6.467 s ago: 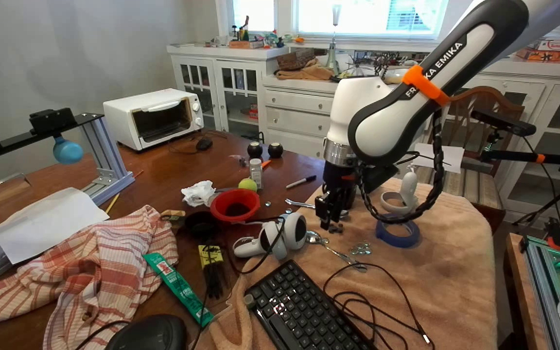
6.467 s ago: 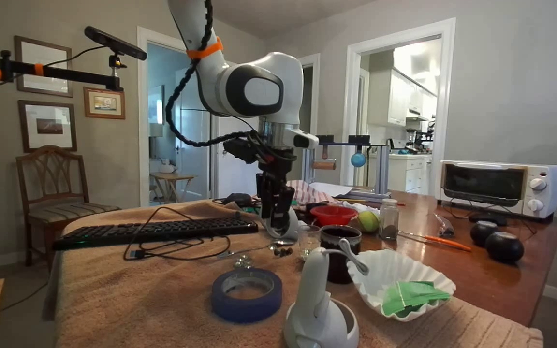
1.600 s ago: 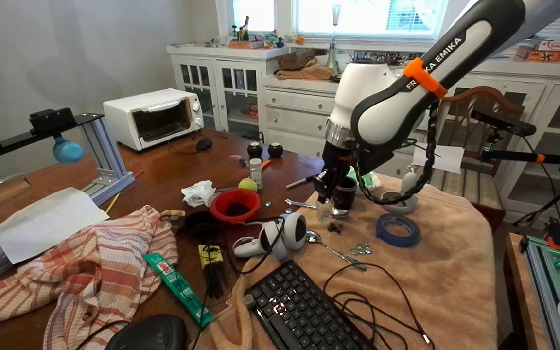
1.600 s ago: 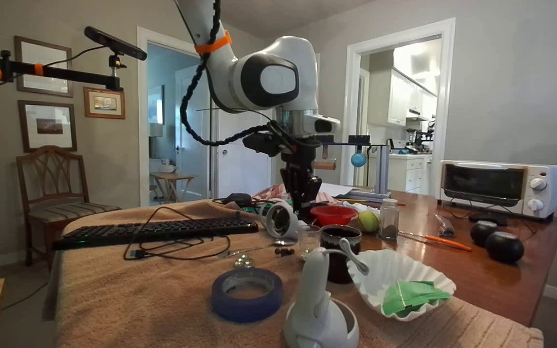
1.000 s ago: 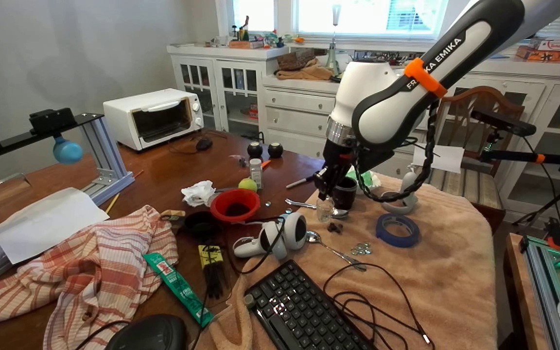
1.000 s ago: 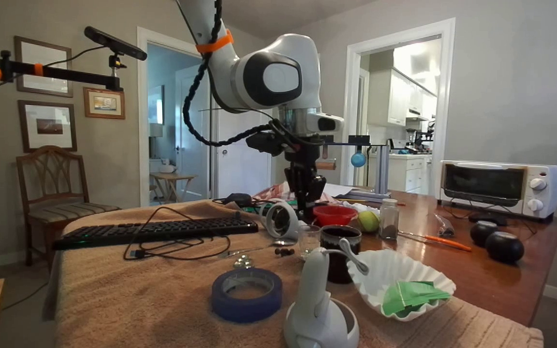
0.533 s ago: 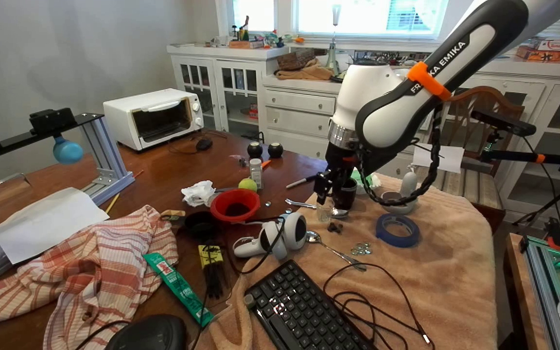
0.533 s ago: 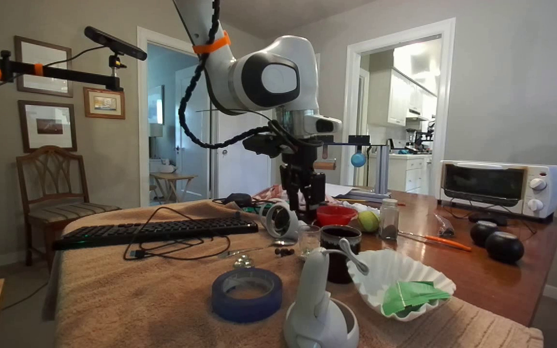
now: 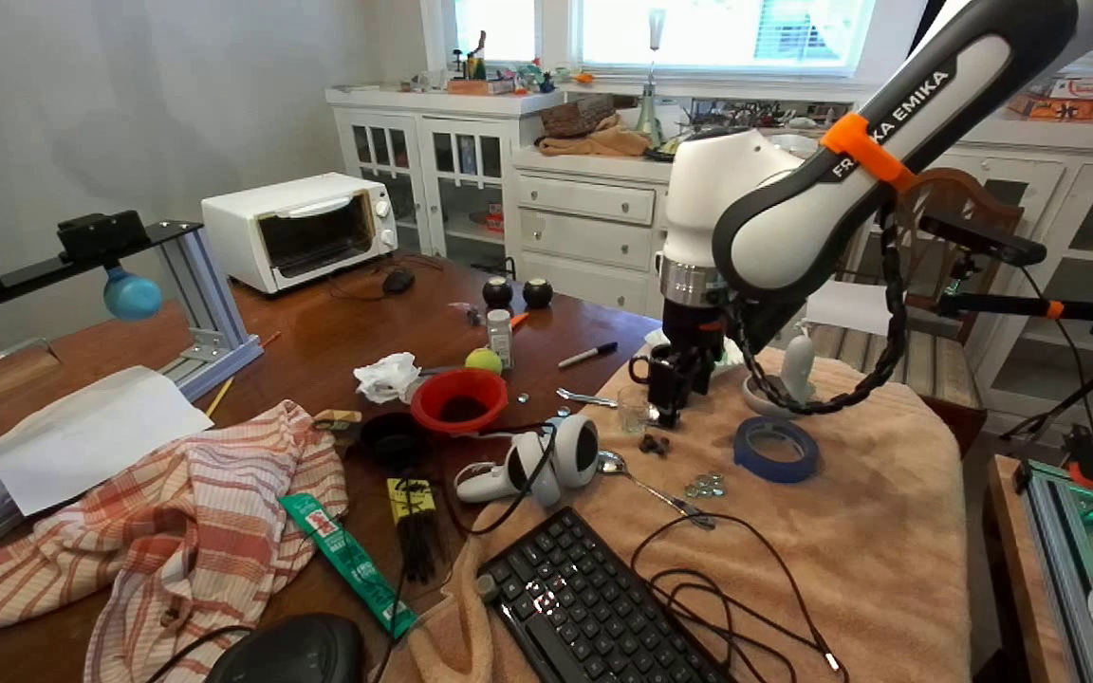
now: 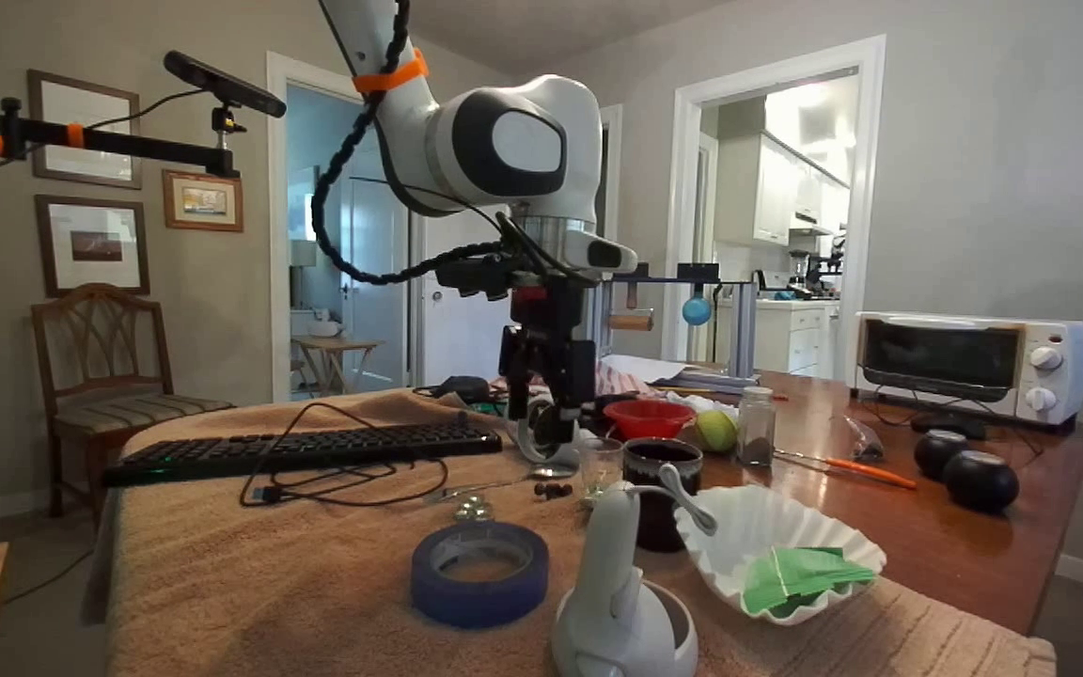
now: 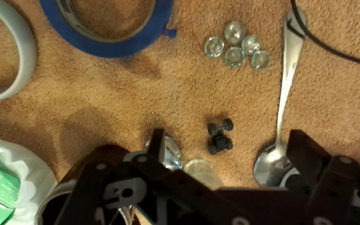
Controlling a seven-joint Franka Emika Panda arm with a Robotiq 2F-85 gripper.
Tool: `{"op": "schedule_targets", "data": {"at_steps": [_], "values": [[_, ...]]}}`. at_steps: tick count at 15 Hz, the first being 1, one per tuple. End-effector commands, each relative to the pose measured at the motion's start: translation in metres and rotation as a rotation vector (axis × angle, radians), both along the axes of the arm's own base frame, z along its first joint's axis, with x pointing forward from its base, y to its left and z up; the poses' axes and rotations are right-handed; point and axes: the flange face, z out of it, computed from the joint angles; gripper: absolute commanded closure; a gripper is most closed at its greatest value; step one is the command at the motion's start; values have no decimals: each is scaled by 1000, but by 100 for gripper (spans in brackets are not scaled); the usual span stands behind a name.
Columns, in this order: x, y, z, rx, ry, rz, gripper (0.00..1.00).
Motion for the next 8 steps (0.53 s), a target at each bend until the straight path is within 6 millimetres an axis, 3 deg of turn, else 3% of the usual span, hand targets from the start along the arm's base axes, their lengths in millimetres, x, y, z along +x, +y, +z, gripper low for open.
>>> {"op": "schedule_targets", "data": {"at_steps": [1,8], "values": [[-19,13,0,18,50,94,0],[-36,39,-7,26,56,501,0]]}}
